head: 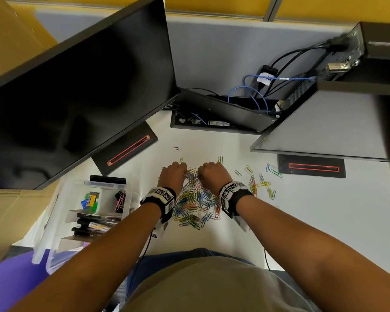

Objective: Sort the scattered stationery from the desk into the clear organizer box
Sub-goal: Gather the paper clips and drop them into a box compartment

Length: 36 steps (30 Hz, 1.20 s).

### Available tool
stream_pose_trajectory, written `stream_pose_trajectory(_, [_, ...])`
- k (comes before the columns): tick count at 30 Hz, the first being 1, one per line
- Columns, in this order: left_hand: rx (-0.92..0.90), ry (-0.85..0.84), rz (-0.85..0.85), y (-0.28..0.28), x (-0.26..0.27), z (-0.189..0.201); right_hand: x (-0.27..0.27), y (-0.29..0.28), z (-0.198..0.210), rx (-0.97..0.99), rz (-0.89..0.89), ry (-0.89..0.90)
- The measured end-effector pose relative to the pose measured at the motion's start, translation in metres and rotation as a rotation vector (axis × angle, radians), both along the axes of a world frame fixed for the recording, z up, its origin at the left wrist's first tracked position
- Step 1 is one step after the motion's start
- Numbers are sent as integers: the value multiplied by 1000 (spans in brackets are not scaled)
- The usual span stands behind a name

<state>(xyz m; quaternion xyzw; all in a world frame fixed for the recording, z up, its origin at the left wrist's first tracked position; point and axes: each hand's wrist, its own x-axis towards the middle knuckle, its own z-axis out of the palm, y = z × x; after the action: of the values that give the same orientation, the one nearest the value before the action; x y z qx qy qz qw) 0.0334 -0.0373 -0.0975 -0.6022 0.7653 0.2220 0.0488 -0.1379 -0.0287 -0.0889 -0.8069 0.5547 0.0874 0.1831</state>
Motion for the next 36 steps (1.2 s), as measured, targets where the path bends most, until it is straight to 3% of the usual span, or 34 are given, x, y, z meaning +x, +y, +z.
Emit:
stream_pose_trajectory(9, [42, 110, 154, 6, 8, 13, -8, 1, 16, 92, -282, -263])
stream_pose_trajectory(15, [25, 172, 214, 16, 10, 29, -9, 9, 29, 85, -368, -345])
stream_pose_trajectory(28, [-102, 364, 326, 43, 21, 85, 12, 29, 73, -42, -369, -422])
stream_pose_trajectory(36, [-238, 439, 377, 54, 54, 123, 54, 29, 96, -64, -346, -515])
